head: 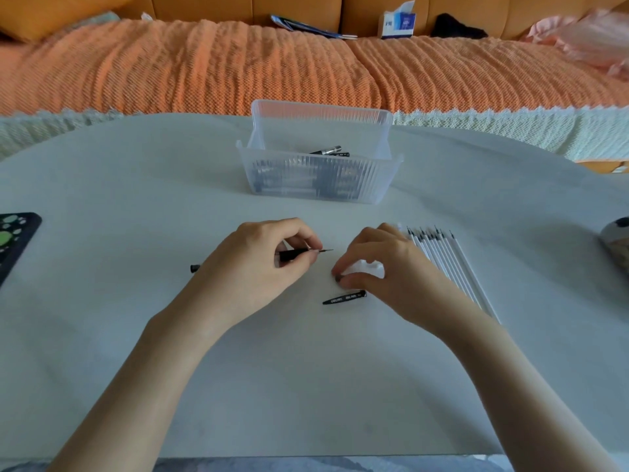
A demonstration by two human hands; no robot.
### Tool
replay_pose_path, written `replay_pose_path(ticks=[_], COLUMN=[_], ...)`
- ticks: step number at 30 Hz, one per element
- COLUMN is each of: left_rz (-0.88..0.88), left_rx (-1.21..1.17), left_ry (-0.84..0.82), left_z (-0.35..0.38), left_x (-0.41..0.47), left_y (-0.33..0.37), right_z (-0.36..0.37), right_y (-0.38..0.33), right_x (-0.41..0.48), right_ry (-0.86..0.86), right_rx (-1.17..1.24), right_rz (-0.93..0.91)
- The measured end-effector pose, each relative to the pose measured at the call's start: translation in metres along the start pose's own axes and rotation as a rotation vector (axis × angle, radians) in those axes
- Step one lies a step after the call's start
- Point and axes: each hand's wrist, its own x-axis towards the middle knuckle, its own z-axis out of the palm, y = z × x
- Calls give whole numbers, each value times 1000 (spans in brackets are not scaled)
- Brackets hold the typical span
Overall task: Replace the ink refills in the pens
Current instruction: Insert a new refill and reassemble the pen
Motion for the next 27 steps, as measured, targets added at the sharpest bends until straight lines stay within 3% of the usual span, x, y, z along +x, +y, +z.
replay_pose_path(ticks=[4, 10, 27], left_rz=[-4, -34, 2], left_rx=[-34, -70, -99], left_ry=[-6, -20, -34], left_z=[-2, -3, 5], left_x=[0, 0, 0], left_y=[1, 2, 9], right_z=[-2, -14, -6], right_y=[-3, -15, -20], right_x=[-2, -3, -1], right_ry=[55, 210, 129], right_rx=[28, 274, 284], right_rz=[36, 119, 86])
